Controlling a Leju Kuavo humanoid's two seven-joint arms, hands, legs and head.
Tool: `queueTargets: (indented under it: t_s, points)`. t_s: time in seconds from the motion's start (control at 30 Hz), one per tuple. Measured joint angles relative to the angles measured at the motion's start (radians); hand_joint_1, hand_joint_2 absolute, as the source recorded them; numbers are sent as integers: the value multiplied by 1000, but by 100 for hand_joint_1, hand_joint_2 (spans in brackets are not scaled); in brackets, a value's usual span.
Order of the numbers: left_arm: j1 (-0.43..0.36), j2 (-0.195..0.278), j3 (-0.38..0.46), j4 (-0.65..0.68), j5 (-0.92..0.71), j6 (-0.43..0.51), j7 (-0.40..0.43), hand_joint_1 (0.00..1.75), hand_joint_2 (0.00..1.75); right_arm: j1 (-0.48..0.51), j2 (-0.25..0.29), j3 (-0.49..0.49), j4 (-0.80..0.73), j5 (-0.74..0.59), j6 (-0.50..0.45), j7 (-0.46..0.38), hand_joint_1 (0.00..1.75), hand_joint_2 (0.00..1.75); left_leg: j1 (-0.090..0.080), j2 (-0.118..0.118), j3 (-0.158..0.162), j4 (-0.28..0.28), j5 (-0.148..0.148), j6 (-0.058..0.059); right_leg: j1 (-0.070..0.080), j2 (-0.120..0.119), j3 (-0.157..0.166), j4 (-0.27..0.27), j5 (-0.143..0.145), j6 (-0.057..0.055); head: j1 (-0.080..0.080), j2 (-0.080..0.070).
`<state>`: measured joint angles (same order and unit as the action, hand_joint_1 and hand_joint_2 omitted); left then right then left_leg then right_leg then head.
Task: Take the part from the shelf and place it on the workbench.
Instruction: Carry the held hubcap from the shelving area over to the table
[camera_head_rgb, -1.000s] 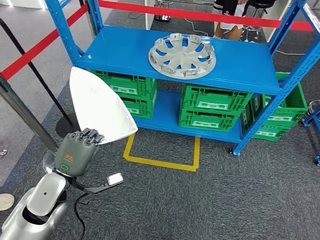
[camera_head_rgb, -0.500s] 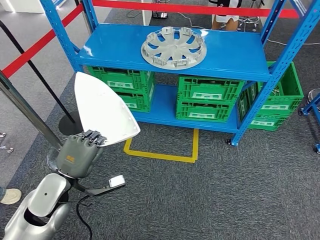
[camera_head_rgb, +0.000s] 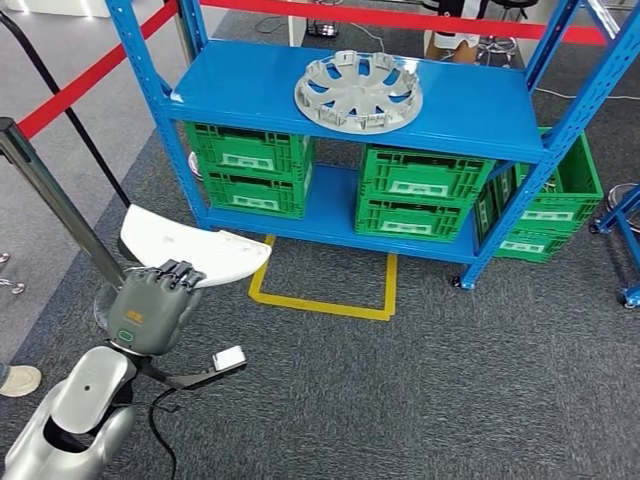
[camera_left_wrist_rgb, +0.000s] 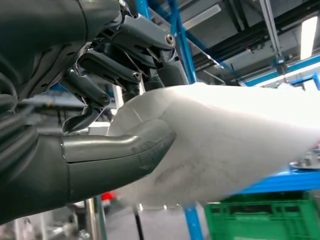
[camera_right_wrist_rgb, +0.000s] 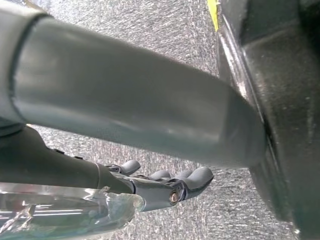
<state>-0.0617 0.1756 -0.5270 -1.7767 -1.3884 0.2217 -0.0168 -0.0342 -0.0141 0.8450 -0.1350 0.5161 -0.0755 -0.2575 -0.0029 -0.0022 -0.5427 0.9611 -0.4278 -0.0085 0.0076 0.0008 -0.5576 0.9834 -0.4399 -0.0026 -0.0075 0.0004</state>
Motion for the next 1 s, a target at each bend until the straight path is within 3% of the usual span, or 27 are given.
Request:
queueTargets:
  t_s: [0.2, 0.4, 0.5, 0.57, 0.63, 0.7, 0.73, 0.77, 0.87, 0.93, 1.0]
  points:
    - [0, 0, 0, 0, 0, 0, 0, 175, 175, 0, 0, 0, 0, 0, 0, -1, 0, 0, -5, 1, -17, 4, 12, 14, -6, 1, -3, -6, 20, 31, 0, 0]
    - [10, 19, 6, 0, -23, 33, 35, 175, 175, 24, -2, 19, 1, -7, 37, -117, 0, 0, -6, 0, -28, 6, 20, 14, -8, 0, -13, -6, 26, 41, 0, 0]
    - [11, 32, 12, 0, -20, 49, 35, 175, 175, 37, -1, 26, 2, -18, 43, -142, 0, 0, -7, 0, -30, 2, 32, 28, -11, 0, -15, -11, 38, 55, -1, 0]
    - [8, 34, 14, 0, -18, 49, 35, 175, 175, 39, -1, 29, 4, -26, 45, -145, 0, 0, 1, 4, -30, -15, 50, 34, -8, 2, -30, 14, 12, 60, 1, 0]
    - [6, 35, 15, 1, -16, 48, 35, 175, 175, 38, -1, 31, 8, -32, 51, -147, 0, 0, 7, 7, -39, -24, 65, 34, -10, 4, -70, 120, -69, 65, 5, 0]
    - [5, 36, 15, 3, -13, 45, 35, 175, 175, 36, -1, 32, 13, -42, 63, -151, 0, 0, 9, 7, -56, -23, 77, 29, -16, 3, -110, 251, -140, 72, 7, 0]
    - [4, 36, 15, 5, -12, 44, 35, 175, 175, 35, -1, 32, 16, -49, 69, -153, 0, 0, 11, 6, -66, -23, 84, 24, -18, 3, -111, 276, -151, 76, 6, 0]
    - [4, 36, 15, 6, -10, 43, 35, 175, 175, 35, -1, 32, 18, -56, 72, -153, 0, 0, 15, 6, -75, -21, 91, 17, -21, 3, -91, 259, -143, 80, 7, 0]
    - [0, 36, 15, 10, -4, 42, 35, 175, 175, 31, 2, 32, 27, -65, 80, -156, 0, 0, 30, 3, -106, -4, 110, -8, -32, 9, 33, 66, -83, 99, 8, 0]
    - [-4, 36, 15, 11, -4, 42, 35, 175, 175, 29, 7, 32, 31, -66, 83, -158, 0, 0, 30, 2, -118, 5, 122, -23, -32, 19, 51, 22, -70, 86, 5, 0]
    - [-6, 36, 14, 11, -4, 41, 35, 175, 175, 27, 8, 32, 37, -68, 88, -162, 0, 0, 30, 1, -121, 1, 138, -33, -28, 21, 32, 40, -58, 58, 0, 0]
